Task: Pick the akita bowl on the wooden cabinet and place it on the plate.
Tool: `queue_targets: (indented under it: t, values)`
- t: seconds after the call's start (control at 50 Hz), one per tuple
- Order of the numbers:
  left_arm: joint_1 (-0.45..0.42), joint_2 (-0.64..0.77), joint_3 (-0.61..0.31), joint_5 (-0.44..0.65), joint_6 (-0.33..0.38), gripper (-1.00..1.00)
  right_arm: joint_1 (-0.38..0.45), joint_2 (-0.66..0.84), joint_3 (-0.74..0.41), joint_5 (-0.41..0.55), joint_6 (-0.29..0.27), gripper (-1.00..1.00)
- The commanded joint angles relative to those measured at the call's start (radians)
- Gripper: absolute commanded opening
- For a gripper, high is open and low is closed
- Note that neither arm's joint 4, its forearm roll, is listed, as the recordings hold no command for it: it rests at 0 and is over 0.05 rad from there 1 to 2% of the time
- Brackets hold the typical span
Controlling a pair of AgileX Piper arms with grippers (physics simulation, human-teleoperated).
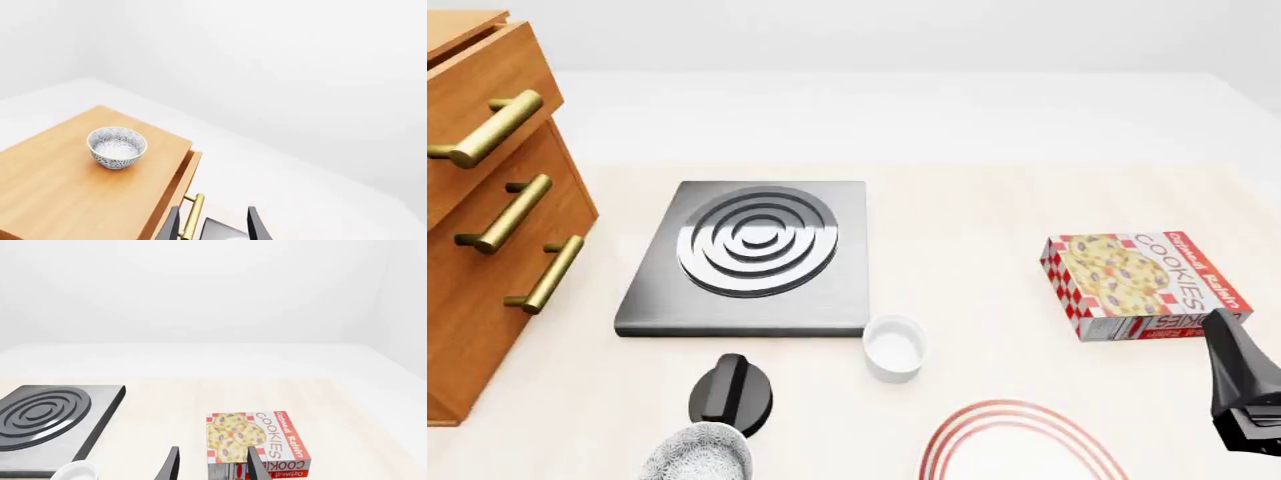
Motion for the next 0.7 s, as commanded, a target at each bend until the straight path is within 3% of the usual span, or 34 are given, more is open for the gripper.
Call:
queue_targets:
  t: [0.02,0.3,0.7]
  values:
    - [0.058,0.061,-0.036,-0.016,-0.028,1.00,0.000,0.000,0.000,0.000,0.000,1.00]
    - [0.155,0.127,-0.108,0.004,-0.078,1.00,0.000,0.000,0.000,0.000,0.000,1.00]
    - [0.234,0.232,-0.115,-0.018,-0.153,1.00,0.000,0.000,0.000,0.000,0.000,1.00]
